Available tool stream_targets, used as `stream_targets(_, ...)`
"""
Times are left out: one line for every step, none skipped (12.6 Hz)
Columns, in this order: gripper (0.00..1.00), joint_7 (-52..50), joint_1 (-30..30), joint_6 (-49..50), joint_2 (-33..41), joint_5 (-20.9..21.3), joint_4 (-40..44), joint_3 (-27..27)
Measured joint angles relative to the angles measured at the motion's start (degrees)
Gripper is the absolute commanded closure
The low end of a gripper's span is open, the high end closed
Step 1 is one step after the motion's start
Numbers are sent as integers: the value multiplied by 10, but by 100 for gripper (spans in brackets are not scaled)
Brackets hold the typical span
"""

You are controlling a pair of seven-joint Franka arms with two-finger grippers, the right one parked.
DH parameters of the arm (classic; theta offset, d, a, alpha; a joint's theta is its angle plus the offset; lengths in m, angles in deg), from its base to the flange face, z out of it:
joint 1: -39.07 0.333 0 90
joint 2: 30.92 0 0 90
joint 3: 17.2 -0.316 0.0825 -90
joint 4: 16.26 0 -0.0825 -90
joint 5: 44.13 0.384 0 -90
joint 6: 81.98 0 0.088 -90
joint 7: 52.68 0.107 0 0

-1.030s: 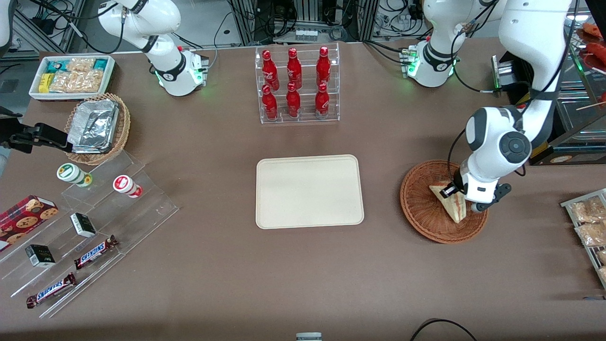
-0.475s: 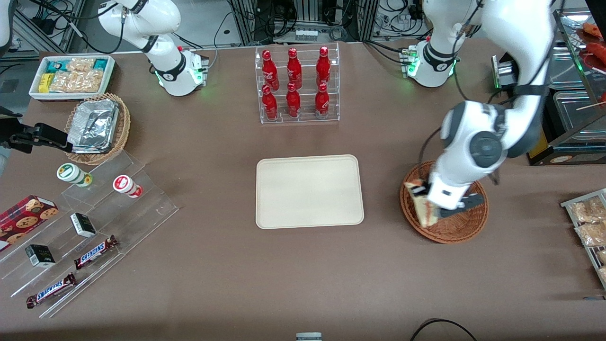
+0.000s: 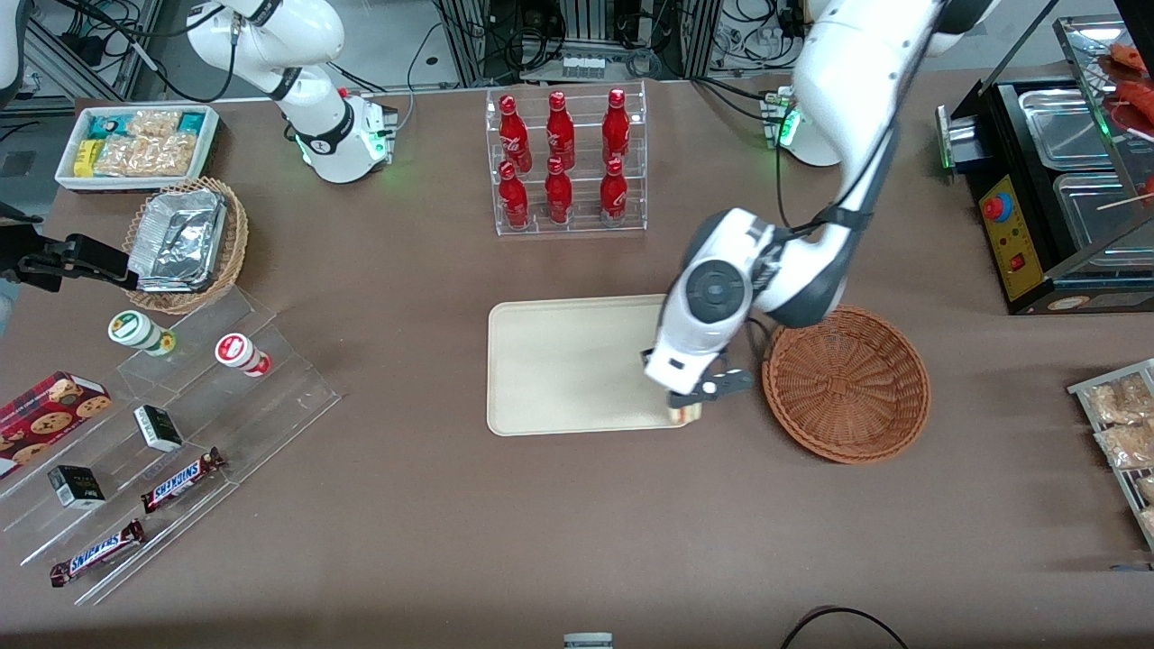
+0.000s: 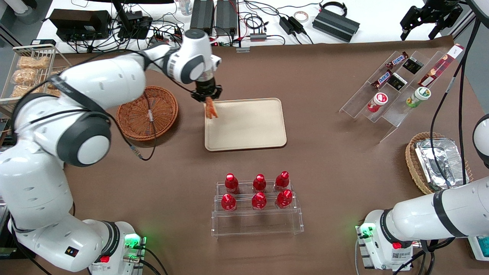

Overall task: Place sandwich from basket to tray
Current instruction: 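Lift the sandwich and carry it over the cream tray, then lower the held sandwich onto the cream tray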

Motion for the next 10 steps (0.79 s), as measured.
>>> stream_targets(100,-21,-19,5,-19,0,25,0)
stream_targets(100,-39,-37,6,-34,0,42,0)
stream_targets(100,-57,-54,7,-48,0,58,-1)
stream_targets(100,-74,-69,7,-61,0,73,-1)
stream_targets(100,-86,-82,8,-73,2,86,-1)
stream_targets(100,-96,-91,9,-82,7,96,-1)
stream_targets(100,-106,-96,10,-88,13,101,-2)
stream_targets(100,-110,-98,16,-91,17,106,-2)
stream_targets(100,-114,-99,21,-93,20,107,-2)
stream_targets(100,-118,-99,22,-94,21,108,-2)
